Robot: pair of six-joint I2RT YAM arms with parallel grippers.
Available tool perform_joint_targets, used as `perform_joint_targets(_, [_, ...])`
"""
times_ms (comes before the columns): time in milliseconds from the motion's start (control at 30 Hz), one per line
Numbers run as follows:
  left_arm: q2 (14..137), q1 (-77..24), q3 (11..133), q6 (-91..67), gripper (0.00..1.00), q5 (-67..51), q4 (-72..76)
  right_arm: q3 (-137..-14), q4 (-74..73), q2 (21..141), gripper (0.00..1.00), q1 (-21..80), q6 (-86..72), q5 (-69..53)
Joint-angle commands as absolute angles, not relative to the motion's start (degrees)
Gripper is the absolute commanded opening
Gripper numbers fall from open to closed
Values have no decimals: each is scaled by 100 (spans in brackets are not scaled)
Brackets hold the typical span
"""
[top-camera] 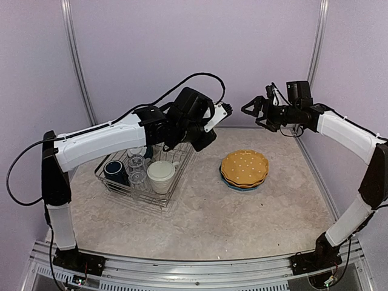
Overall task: Unload the mixed dishes from the dish rack
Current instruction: Grab the plate from the dish rack, then pass from the left arm to the right
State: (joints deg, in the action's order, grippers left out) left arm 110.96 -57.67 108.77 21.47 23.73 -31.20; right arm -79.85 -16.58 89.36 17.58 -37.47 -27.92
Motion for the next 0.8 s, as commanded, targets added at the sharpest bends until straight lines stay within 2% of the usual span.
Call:
perform_joint_targets(0, [11419,-5972,10962,3321,0,3436,-1734,-8339,-1686,9140,100,1928,-3980,-2717])
perform_joint_targets(200, [11780,-6153,11081,3782,0,3578,-1521,-8509,-1802,9520,99,2222,-3953,-2587])
perform_joint_targets(300, [11868,-6190,11106,3919,0,3606,-1426,-8532,-1930,9750,89,2312,-3911,-2523])
perform_joint_targets(400, [11916,-6220,11151,3976,0,3595,-1424,-8516,-1886,9945,69,2361,-3949,-2548])
perform_joint_targets(533, [12023,-6231,11281,3845,0,3638,-1604,-8470,-1632,9975,25,2369,-4118,-2744])
perform_joint_targets(600, [12049,-6230,11304,3675,0,3613,-1720,-8342,-1384,9900,8,2323,-4278,-2869])
perform_joint_targets(633, [12025,-6227,11296,3553,5,3627,-1760,-8275,-1258,9847,0,2287,-4374,-2900])
perform_joint_targets(733, [11853,-6189,11240,3025,43,3382,-2138,-8056,-859,9699,0,2192,-4574,-2971])
perform_joint_targets(767, [11785,-6159,11226,2809,50,3268,-2276,-7998,-733,9669,0,2160,-4631,-3019])
